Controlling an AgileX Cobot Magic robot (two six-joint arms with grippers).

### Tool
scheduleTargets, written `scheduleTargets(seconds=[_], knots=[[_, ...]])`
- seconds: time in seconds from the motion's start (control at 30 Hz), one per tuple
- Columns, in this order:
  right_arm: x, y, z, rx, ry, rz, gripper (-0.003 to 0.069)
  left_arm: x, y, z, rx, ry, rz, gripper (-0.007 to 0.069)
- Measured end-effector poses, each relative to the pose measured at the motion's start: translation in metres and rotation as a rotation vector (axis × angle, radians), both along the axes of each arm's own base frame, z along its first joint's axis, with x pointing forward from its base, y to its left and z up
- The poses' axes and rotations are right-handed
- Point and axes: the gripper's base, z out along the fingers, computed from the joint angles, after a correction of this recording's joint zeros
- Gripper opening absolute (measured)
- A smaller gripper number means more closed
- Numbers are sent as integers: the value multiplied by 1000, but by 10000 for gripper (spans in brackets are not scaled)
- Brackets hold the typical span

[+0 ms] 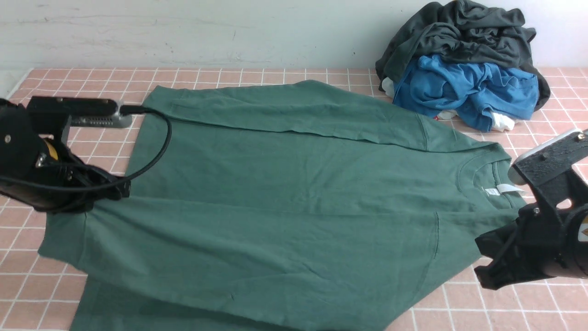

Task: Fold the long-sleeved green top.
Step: Use the left arm to drag and place the cuff at the centered position on the left edge of the fabric, then use the left arm to clamp the cuff farthest from it

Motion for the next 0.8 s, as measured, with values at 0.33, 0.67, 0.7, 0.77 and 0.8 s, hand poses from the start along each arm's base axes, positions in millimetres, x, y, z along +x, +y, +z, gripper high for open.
scheduleTargets(seconds=[0.33,0.67,0.7,0.77,0.8], knots=[[0,0,0,0,0,0,-10,97,-4,-29,54,51,-23,57],[2,1,-3,-4,14,0,-10,234,11,-39,-3,-170,55,414],[2,1,-5,-5,20,0,-10,242,13,-42,-11,-189,61,424],[3,1,-7,-8,28,-1,-10,257,17,-52,-15,-219,69,435],[4,1,-9,-11,36,-1,-10,264,20,-60,-16,-228,75,438]])
